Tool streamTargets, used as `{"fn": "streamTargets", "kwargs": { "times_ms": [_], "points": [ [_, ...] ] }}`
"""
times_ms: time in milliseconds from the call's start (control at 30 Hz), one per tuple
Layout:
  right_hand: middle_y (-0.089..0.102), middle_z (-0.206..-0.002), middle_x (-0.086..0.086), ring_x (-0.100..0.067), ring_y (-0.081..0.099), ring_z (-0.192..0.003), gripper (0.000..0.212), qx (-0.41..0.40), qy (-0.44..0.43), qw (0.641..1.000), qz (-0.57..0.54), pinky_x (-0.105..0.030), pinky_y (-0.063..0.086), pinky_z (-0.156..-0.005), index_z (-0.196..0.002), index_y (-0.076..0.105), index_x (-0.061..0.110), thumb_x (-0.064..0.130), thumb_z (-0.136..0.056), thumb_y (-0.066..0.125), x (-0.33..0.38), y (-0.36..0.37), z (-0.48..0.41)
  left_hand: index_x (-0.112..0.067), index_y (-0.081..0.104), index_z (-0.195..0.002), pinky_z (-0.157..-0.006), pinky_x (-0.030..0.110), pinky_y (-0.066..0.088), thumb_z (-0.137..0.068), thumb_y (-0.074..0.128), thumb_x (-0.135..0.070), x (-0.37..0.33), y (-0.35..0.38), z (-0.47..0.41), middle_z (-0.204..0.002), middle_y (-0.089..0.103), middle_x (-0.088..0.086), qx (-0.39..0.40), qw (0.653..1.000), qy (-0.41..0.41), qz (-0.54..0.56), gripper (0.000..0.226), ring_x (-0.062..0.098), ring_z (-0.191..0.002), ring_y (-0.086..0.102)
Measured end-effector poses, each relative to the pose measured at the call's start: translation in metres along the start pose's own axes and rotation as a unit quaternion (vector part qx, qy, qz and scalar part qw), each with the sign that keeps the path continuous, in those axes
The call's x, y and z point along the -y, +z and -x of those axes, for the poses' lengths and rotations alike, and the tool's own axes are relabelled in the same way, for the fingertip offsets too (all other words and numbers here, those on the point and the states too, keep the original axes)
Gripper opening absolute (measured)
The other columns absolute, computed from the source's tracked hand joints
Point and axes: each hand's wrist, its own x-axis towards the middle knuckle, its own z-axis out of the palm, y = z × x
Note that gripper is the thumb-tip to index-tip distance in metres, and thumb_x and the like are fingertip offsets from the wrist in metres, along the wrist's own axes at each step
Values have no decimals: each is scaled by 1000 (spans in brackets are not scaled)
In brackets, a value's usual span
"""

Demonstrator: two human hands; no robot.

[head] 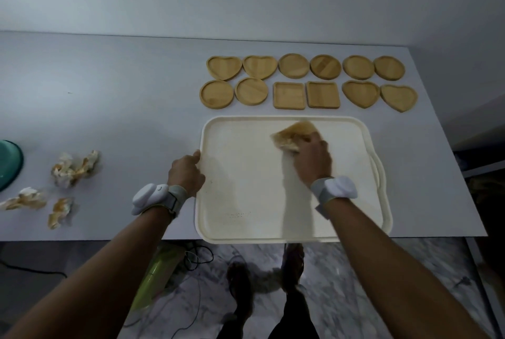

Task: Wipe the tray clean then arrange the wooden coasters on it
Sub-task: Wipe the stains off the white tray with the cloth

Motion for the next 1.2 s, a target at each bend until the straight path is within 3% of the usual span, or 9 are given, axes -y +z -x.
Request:
{"fn": "streamTargets", "kwargs": {
  "times_ms": [233, 400, 633, 800, 967, 1067, 1200],
  "points": [
    [44, -131, -30, -53, 47, -115, 31, -63, 193, 979, -16, -54, 43, -95, -120, 60, -2, 11, -93, 52, -72, -23, -9, -20, 39, -147, -93, 48, 56, -89, 49, -4, 0, 1, 3, -132, 54, 18, -9, 1000, 10, 2, 62, 41, -111, 61],
    [43, -134, -24, -49, 45, -121, 32, -60, 216, 974, -44, -53, 43, -98, -122, 58, -2, 12, -93, 53, -34, -13, -20, -20, 38, -148, -91, 49, 57, -87, 50, -3, 3, 1, 2, -131, 57, 16, -6, 1000, 25, -6, 64, 40, -109, 61],
    [43, -135, -18, -44, 45, -119, 32, 8, 41, 998, -42, -47, 42, -98, -121, 62, 12, 12, -92, 50, 78, 19, -27, -19, 39, -148, -88, 46, 58, -86, 50, -2, 3, 0, 2, -127, 58, 16, -6, 999, 37, -15, 64, 38, -105, 63],
    [43, -135, -14, -41, 43, -120, 37, 58, -98, 993, -16, -47, 43, -96, -127, 59, 21, 16, -91, 52, 130, 34, -23, -20, 38, -148, -91, 43, 57, -88, 49, -5, 3, 0, 2, -128, 58, 15, -7, 998, 46, -40, 64, 37, -110, 61],
    [44, -137, -12, -39, 41, -122, 40, 109, -223, 969, 8, -48, 46, -94, -128, 61, 29, 21, -88, 57, 140, 33, -9, -17, 42, -146, -96, 45, 54, -90, 47, -5, 1, -4, 2, -137, 54, 16, 1, 999, 30, -23, 57, 40, -112, 62],
    [47, -136, -11, -37, 42, -123, 38, 133, -269, 954, 2, -46, 45, -93, -126, 62, 31, 26, -89, 59, 129, 31, 14, -14, 49, -141, -91, 47, 57, -92, 47, -7, 0, -5, 4, -136, 54, 20, 0, 1000, 27, -11, 50, 41, -105, 66],
    [50, -131, -11, -36, 46, -114, 39, 148, -307, 940, 15, -43, 47, -86, -125, 64, 28, 23, -87, 59, 118, 31, 61, -20, 43, -146, -82, 48, 60, -92, 46, -9, -2, -7, 7, -135, 55, 16, 8, 1000, 13, 18, 54, 40, -100, 67]
  ]
}}
